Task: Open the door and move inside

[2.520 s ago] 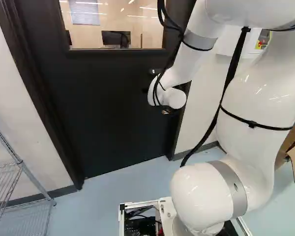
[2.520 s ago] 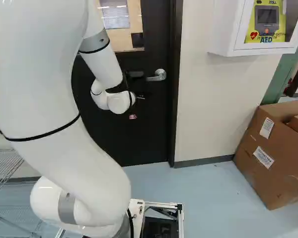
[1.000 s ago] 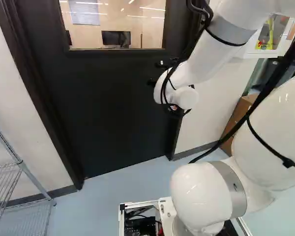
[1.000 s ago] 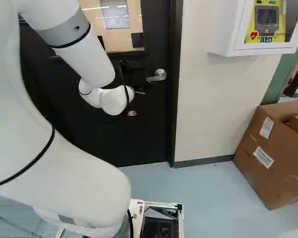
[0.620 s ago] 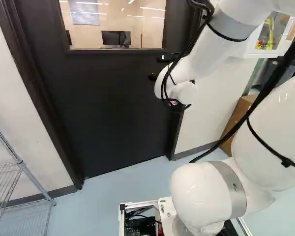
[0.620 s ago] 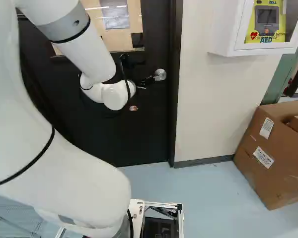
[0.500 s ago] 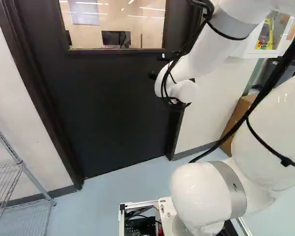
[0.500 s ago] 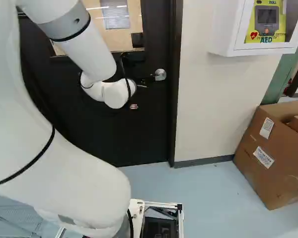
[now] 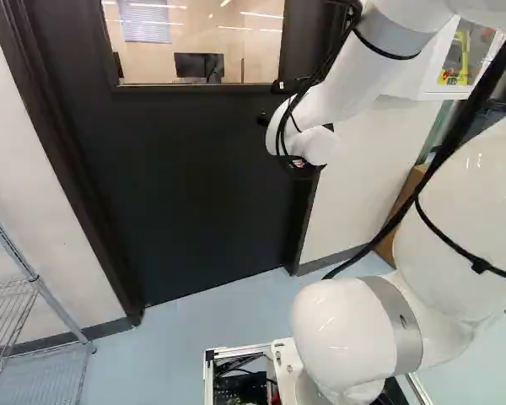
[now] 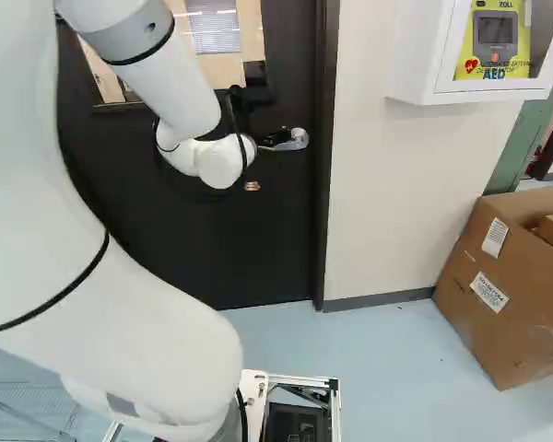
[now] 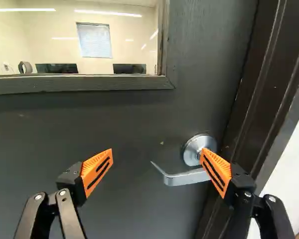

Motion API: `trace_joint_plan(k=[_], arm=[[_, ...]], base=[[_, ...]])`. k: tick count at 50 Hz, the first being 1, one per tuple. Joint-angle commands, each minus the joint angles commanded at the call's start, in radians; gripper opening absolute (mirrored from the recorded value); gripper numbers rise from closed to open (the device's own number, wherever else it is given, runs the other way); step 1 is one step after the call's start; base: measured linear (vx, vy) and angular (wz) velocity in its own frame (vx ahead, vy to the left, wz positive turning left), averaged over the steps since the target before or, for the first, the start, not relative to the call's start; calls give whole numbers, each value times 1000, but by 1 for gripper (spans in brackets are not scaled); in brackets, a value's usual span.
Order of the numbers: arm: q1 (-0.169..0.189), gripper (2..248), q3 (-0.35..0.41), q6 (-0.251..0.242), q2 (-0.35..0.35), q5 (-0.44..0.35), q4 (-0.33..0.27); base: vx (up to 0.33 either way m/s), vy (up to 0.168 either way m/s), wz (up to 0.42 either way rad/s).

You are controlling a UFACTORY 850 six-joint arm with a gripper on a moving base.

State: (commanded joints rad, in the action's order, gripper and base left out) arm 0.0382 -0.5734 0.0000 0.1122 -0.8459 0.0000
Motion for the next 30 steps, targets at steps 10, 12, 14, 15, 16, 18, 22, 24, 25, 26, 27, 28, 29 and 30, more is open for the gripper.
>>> trace_joint_plan(k=[10, 12, 14, 15, 16, 18, 22, 24, 25, 26, 27, 28, 29, 30], arm=[[12, 247, -29, 0, -38, 0, 0], [13, 247, -34, 0, -48, 0, 0], [15, 247, -39, 0, -58, 0, 0], [15, 247, -41, 0, -62, 0, 0], [16, 247, -42, 0, -65, 0, 0], [17, 247, -43, 0, -71, 0, 0], [17, 247, -43, 0, -80, 0, 0], [17, 247, -43, 0, -83, 0, 0], [17, 247, -42, 0, -85, 0, 0], [17, 247, -42, 0, -87, 0, 0], [17, 247, -42, 0, -90, 0, 0], [16, 247, -43, 0, -93, 0, 0], [16, 247, -44, 0, -97, 0, 0], [14, 247, -46, 0, -101, 0, 0]], base=[[0, 0, 0], [0, 0, 0], [0, 0, 0], [0, 0, 0], [0, 0, 0], [0, 0, 0], [0, 0, 0], [0, 0, 0], [0, 0, 0], [0, 0, 0], [0, 0, 0], [0, 0, 0], [0, 0, 0], [0, 0, 0]])
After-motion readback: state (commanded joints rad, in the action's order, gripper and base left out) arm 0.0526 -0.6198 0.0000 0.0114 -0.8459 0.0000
